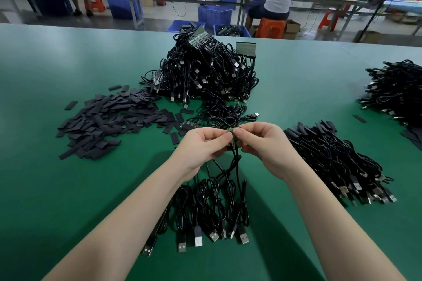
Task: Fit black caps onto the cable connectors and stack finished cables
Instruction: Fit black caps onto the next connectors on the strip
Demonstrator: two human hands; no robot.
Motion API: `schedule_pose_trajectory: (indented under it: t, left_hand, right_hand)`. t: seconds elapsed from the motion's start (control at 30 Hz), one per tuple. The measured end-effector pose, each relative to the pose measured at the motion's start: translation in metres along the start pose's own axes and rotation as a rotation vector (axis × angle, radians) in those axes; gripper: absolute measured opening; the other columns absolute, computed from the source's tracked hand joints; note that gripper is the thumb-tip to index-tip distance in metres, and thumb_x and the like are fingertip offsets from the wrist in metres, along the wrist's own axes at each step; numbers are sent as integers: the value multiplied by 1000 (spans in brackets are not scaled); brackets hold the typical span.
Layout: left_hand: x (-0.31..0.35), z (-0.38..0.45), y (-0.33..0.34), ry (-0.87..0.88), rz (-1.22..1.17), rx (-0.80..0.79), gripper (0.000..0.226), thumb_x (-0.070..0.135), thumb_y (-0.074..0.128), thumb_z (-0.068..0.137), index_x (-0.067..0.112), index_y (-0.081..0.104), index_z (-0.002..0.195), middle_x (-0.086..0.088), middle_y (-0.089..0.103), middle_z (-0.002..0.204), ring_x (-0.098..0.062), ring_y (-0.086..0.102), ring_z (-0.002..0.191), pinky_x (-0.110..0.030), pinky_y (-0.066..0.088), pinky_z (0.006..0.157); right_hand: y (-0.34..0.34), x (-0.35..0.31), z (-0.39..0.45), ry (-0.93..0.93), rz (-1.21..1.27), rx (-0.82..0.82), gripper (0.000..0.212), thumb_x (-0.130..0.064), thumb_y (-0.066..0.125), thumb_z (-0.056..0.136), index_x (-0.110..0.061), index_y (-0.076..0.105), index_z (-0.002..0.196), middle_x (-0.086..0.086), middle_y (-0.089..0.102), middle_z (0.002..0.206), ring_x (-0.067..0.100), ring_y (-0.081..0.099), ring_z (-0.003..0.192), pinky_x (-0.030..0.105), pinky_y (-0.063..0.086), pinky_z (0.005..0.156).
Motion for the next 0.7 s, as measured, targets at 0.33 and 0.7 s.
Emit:
schedule_pose_trajectory:
  t: [0.33,0.7]
  left_hand:
    - [-2,0,-1,-83,-169,-3,18,25,71,73,14,75,86,-4,71,85,-15,60,77,-23,54,69]
    - [0,14,-17,-71,-168,242,11,18,67,90,12,68,99,0,71,83,-10,67,70,-26,56,67]
  right_hand:
    - [8,3,1,37,245,-100,9,-24,71,76,-17,76,75,-4,68,68,7,60,63,20,54,65]
    - [-20,-12,-4,-1,381,351,12,-25,77,78,-16,70,80,-7,63,63,7,55,57,16,47,51]
Point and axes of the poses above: each hand's wrist, its own z-axis towards the middle knuckle, its own y-axis out of the palm, x = y × z, the point moved 1 cm from there along z, towards the middle knuckle
